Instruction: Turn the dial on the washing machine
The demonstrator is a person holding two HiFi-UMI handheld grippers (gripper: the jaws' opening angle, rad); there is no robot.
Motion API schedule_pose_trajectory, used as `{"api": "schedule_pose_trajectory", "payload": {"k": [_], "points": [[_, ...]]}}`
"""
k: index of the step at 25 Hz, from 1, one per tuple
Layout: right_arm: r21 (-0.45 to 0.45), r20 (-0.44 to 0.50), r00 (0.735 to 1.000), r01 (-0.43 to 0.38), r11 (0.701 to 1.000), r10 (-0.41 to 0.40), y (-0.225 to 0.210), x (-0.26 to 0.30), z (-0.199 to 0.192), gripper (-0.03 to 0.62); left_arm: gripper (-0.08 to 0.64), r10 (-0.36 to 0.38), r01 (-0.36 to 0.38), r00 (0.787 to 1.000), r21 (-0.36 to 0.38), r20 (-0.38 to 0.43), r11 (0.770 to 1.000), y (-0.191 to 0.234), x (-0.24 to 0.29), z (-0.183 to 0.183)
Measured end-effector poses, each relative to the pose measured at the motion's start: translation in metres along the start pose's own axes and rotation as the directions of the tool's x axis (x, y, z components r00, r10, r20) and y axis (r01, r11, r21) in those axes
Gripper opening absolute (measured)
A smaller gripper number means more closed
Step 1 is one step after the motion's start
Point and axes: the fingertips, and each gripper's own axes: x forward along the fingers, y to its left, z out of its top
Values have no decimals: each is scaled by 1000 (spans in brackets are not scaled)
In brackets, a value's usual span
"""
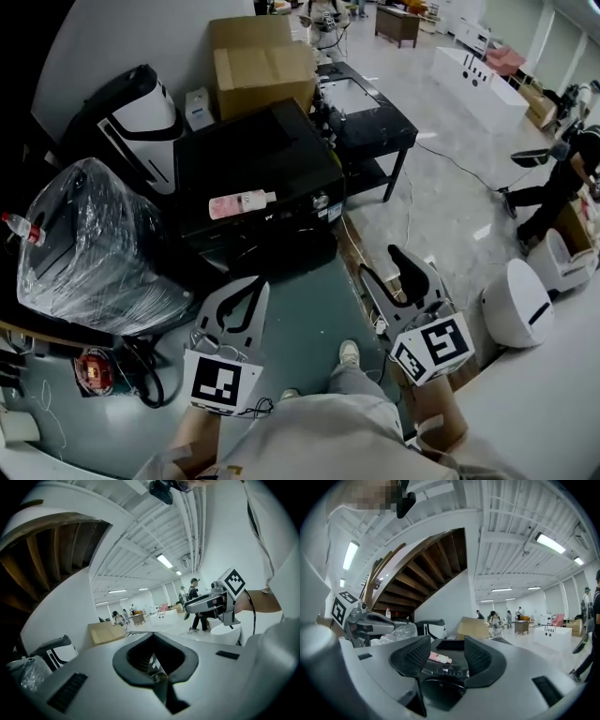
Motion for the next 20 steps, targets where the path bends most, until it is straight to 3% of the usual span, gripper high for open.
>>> {"api": "schedule_pose_trajectory", "payload": {"k": [4,11,20], "points": [[-26,-41,996,-83,996,82,-38,37,-12,245,18,90,-90,996,-79,-5,993,11,41,2],[-91,-106,979,-183,979,173,-85,99,-34,245,18,221,-227,971,-70,-87,971,27,90,-7],[-202,-164,958,-267,942,236,-102,159,-61,250,19,341,-341,936,12,-86,940,42,112,-11]]}}
